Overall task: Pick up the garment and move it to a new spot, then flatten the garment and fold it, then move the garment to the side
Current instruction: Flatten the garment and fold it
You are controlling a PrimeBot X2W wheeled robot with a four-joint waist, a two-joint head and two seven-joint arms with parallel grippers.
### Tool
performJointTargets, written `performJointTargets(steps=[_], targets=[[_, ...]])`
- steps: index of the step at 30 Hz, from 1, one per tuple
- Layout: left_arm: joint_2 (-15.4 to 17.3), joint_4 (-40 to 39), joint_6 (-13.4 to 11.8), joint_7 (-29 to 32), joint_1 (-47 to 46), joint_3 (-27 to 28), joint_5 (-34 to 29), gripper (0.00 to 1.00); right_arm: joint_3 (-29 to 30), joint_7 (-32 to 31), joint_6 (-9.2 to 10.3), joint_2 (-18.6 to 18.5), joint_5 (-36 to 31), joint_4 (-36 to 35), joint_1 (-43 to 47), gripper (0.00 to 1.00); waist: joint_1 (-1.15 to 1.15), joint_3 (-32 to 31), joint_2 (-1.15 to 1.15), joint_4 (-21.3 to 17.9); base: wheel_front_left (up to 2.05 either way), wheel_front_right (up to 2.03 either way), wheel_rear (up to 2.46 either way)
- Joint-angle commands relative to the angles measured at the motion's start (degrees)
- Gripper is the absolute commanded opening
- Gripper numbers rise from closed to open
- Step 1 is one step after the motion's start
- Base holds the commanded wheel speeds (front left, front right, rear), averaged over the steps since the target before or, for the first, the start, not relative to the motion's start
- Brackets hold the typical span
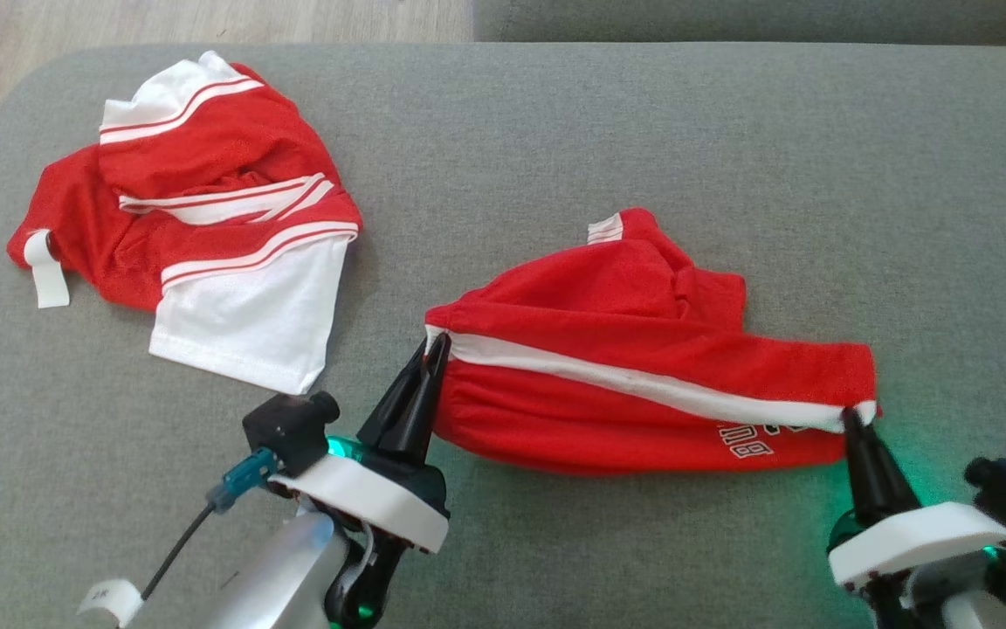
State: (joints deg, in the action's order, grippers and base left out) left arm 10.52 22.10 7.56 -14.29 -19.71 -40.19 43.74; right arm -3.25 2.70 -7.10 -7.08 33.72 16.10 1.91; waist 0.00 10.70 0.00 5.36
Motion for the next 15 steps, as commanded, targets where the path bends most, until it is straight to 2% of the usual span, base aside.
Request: performJointTargets(steps=[1,5,8,12,15], targets=[[0.84,-1.96,-0.08,-0.71,-2.88,2.46,-0.76,0.0,-0.66,1.69,-0.39,-1.28,-0.11,-2.72,-1.44,0.0,0.0,-0.12,0.0,-0.09,0.0,0.0,0.0],[2.04,-3.89,-0.08,-0.71,-6.76,2.18,-2.43,0.0,2.35,4.07,-0.39,-1.88,0.39,-8.0,-3.26,0.0,0.0,0.45,0.0,-0.19,0.0,0.0,0.0],[3.62,-4.91,-0.08,-0.43,-14.39,0.39,-4.13,0.0,4.14,3.02,-0.39,-3.62,0.91,-13.44,-7.63,0.0,0.0,2.33,0.0,-0.69,0.0,0.0,0.0],[5.06,-4.3,-0.08,0.92,-28.79,-1.65,-4.55,0.0,5.74,-0.86,-0.39,-7.54,0.43,-17.15,-19.25,0.0,0.0,6.23,0.0,-1.84,0.0,0.0,0.0],[5.47,-1.76,-0.08,0.62,-39.93,-2.6,-3.89,0.0,5.86,-2.58,-0.39,-10.02,0.05,-15.07,-30.34,0.0,0.0,8.86,0.0,-3.1,0.0,0.0,0.0]])
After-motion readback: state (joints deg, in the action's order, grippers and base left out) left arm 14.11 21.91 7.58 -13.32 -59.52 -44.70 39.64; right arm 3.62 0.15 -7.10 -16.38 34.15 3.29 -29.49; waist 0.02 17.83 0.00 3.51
